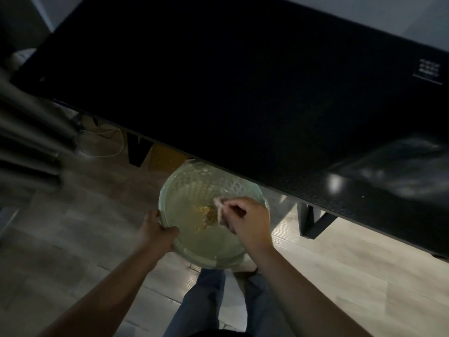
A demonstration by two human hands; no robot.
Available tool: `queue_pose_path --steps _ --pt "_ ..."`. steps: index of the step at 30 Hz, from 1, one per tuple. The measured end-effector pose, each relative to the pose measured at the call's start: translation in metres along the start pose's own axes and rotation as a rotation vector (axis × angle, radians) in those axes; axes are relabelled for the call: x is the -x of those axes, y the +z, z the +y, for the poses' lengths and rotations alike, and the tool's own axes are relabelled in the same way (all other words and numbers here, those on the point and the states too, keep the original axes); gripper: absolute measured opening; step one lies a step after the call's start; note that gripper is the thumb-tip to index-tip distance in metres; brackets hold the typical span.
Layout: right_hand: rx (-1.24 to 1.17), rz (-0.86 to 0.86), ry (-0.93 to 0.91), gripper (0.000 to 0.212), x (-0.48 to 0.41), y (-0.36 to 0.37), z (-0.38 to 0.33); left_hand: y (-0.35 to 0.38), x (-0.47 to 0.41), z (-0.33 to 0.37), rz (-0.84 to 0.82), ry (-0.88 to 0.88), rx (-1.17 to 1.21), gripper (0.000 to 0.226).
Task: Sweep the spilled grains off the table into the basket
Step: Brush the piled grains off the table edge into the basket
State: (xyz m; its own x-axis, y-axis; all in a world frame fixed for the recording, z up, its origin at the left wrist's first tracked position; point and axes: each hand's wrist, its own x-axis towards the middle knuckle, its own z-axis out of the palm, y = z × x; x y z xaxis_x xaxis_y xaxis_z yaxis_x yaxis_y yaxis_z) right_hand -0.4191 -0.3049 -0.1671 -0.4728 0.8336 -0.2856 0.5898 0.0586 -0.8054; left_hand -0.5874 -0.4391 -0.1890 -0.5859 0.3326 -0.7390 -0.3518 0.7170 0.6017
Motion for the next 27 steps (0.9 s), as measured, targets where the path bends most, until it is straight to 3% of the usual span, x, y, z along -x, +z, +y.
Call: queue_pose_path --steps 9,14,19,22,27 --pt "-0.196 0.316 0.111 0.019 0.047 -0.092 0.041 0.071 0.030 -0.004 -0.148 -0.015 -0.166 0.061" --pt "-0.319 0.499 0.108 0.016 0.065 -0.167 0.068 0.129 0.057 -0.014 -0.171 0.025 -0.224 0.053" --pt "-0.534 0.544 0.109 0.016 0.050 -0.227 0.095 0.172 0.073 -0.024 -0.184 0.023 -0.283 0.061" --pt "-0.534 0.581 0.097 0.013 0.022 -0.249 0.110 0.189 0.077 -0.028 -0.194 -0.001 -0.261 0.066" --pt "-0.257 0.558 0.096 0.011 -0.024 -0.248 0.135 0.204 0.076 -0.028 -0.163 0.019 -0.266 0.066"
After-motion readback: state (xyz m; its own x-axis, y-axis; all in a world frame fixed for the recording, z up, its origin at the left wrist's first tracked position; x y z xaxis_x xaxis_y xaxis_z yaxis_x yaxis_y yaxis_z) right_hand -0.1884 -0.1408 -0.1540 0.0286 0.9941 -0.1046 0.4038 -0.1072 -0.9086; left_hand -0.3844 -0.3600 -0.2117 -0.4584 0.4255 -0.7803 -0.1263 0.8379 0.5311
